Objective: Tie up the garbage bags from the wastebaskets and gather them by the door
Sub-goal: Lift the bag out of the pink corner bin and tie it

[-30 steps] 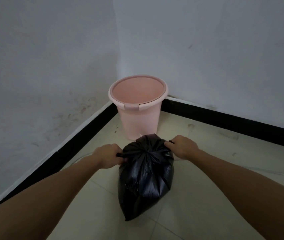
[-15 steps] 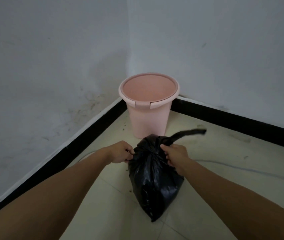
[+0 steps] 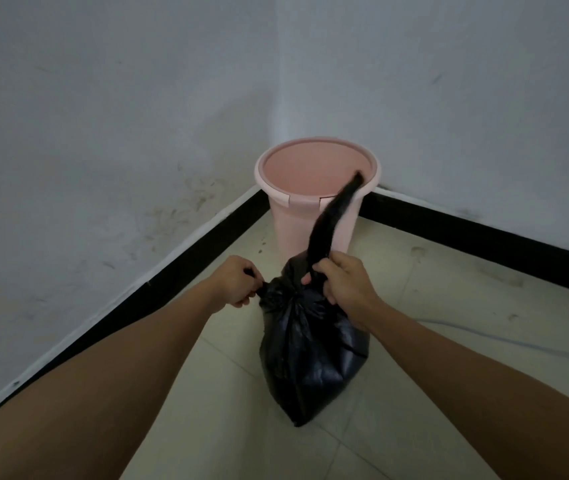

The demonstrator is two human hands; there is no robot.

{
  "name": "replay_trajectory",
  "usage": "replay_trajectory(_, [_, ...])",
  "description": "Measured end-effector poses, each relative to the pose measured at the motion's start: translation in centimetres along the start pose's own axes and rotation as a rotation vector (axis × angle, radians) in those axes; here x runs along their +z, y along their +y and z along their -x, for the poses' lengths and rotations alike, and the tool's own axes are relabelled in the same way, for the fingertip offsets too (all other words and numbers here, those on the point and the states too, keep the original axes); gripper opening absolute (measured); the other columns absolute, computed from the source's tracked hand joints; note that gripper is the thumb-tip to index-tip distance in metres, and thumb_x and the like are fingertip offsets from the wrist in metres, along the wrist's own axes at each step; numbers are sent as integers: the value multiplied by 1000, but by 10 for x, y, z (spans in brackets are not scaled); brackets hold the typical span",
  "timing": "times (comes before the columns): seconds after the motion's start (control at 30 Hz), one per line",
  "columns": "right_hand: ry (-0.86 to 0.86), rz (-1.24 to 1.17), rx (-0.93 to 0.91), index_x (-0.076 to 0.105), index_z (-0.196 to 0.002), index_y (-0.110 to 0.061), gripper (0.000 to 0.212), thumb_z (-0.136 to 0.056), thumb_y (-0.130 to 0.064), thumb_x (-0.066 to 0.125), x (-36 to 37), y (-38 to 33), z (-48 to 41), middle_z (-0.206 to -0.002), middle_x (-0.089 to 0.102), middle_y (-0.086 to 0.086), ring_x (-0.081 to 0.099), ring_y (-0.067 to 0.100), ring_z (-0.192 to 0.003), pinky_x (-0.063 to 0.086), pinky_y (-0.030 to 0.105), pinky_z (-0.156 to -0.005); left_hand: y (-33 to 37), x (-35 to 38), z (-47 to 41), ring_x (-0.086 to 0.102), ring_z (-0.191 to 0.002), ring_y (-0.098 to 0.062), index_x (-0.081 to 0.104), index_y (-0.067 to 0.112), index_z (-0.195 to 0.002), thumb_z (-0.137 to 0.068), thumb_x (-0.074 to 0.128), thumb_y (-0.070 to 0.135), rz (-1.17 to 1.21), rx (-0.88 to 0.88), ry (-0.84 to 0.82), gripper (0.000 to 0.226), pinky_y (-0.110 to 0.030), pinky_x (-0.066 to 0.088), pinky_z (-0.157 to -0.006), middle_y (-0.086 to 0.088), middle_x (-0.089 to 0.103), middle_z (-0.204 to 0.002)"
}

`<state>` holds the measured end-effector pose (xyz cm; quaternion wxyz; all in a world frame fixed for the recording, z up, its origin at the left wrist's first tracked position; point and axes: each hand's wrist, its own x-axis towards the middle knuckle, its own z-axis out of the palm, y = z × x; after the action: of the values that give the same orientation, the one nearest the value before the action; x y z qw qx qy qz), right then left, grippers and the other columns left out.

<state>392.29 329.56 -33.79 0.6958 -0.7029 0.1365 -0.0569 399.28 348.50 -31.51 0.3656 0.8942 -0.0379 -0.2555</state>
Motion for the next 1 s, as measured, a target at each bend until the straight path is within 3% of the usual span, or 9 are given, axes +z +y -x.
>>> replay_trajectory(0.13, [30, 385, 10, 54, -60, -13, 30, -90, -9, 52, -14, 16, -10, -59, 58, 4, 51, 17, -54, 38, 29, -61, 4, -10, 3, 56, -57, -15, 65, 4, -86, -88, 63, 4, 218, 4, 0, 4, -25, 46, -51, -10, 63, -71])
replay_trajectory(0.27, [-56, 896, -11, 61, -83, -6, 20, -93, -19, 49, -24, 35, -9, -84, 62, 15, 62, 31, -82, 38, 31, -64, 16, -20, 5, 54, -52, -13, 61, 7, -69, -84, 67, 0, 415, 70, 3, 18, -23, 43, -47, -9, 60, -64])
replay_trajectory(0.4, [-315, 1155, -95, 56, -92, -13, 30, -96, -40, 43, -16, 28, 2, -111, 64, 16, 60, 33, -101, 38, 33, -72, 36, -22, 9, 54, -49, -11, 64, 10, -66, -84, 68, 1, 448, 152, -36, 21, -21, 42, -47, -9, 63, -65])
replay_trajectory(0.5, [-370, 1341, -141, 60, -112, -24, 69, -78, -81, 40, -7, 16, 9, -112, 64, 5, 61, 29, -104, 41, 34, -75, 53, -20, 11, 50, -56, -11, 69, 15, -66, -83, 69, 5, 386, 227, -62, 20, -24, 37, -54, -7, 69, -72])
replay_trajectory(0.57, [-285, 1452, -193, 62, -116, -25, 80, -76, -88, 32, -2, 14, 14, -107, 66, 5, 63, 28, -99, 41, 35, -73, 62, -16, 13, 51, -62, -11, 72, 13, -76, -83, 68, 6, 341, 256, -95, 11, -25, 37, -58, -4, 72, -76])
replay_trajectory(0.7, [-260, 1469, -249, 64, -104, -13, 62, -98, -62, 26, -3, 21, 20, -104, 69, 12, 65, 31, -95, 45, 37, -76, 62, -9, 9, 61, -88, -17, 72, 12, -99, -87, 65, 11, 320, 255, -123, 14, -30, 43, -72, -4, 74, -93])
replay_trajectory(0.83, [-421, 1244, -97, 60, -119, -12, 58, -99, -57, 28, -12, 29, 22, -113, 66, 14, 62, 33, -102, 46, 37, -83, 47, -9, -1, 55, -113, -20, 66, 25, -113, -92, 58, 13, 238, 159, -4, 25, -33, 42, -84, -1, 63, -119])
replay_trajectory(0.93, [-484, 1150, -84, 57, -126, -13, 59, -99, -59, 30, -16, 27, 22, -119, 65, 15, 60, 33, -108, 47, 38, -90, 29, -3, 1, 59, -109, -24, 54, 31, -130, -93, 60, 27, 133, 51, -129, 38, -33, 47, -80, 1, 58, -124])
replay_trajectory(1.0, [-493, 1116, -72, 60, -125, -11, 65, -97, -62, 31, -16, 26, 21, -119, 65, 16, 61, 33, -107, 48, 39, -91, 23, 3, 3, 67, -92, -22, 61, 21, -118, -90, 64, 22, 156, 48, -225, 28, -28, 49, -66, -3, 67, -111])
